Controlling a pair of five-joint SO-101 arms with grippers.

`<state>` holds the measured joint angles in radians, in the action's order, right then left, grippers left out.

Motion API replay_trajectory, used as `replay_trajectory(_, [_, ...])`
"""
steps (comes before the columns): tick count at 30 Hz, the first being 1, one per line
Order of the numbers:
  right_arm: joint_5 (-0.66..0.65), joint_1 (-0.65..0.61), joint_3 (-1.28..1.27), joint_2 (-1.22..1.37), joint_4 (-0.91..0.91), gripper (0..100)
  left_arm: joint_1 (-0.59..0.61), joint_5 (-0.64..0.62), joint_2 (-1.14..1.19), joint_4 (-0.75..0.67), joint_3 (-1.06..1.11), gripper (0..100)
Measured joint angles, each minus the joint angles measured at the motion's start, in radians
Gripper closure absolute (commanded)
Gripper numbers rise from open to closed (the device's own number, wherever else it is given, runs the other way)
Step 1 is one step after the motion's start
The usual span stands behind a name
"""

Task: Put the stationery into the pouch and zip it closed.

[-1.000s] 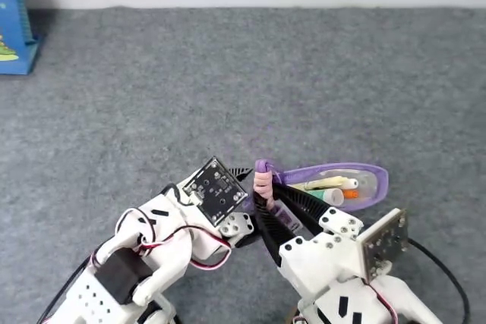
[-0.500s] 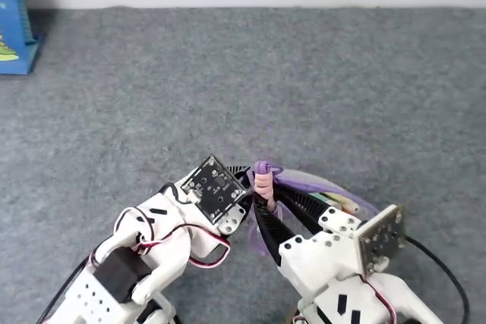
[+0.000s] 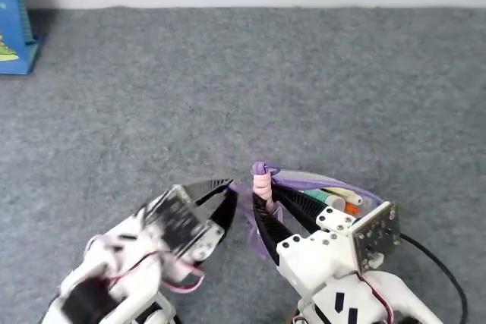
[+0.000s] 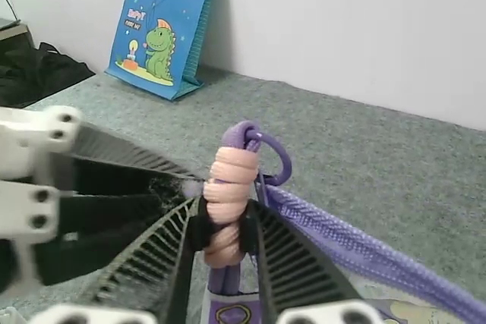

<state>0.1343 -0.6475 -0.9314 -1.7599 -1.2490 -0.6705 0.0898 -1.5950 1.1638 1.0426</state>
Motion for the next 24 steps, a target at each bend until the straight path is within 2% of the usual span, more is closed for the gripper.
replay_trajectory(4, [0.031,0.035,0.005,0.000,0.014,99.1,0.003,0.000,-0.163,0.055,0.002,66])
replay_trajectory(6, [0.034,0.037,0.000,0.000,0.020,99.1,0.003,-0.035,-0.210,0.055,0.032,60])
replay_trajectory(9, [0.035,0.037,-0.002,0.000,0.021,99.1,0.003,-0.084,-0.209,0.057,0.071,60])
replay_trajectory(15, [0.107,0.034,-0.005,0.000,0.035,99.1,0.032,-0.095,-0.210,0.054,0.071,60])
replay_trajectory(20, [0.115,-0.066,-0.009,0.003,0.028,99.1,0.117,-0.095,-0.210,0.026,0.103,60])
replay_trajectory(24, [0.103,-0.097,-0.003,0.003,0.026,99.1,0.157,-0.095,-0.210,0.023,0.103,60])
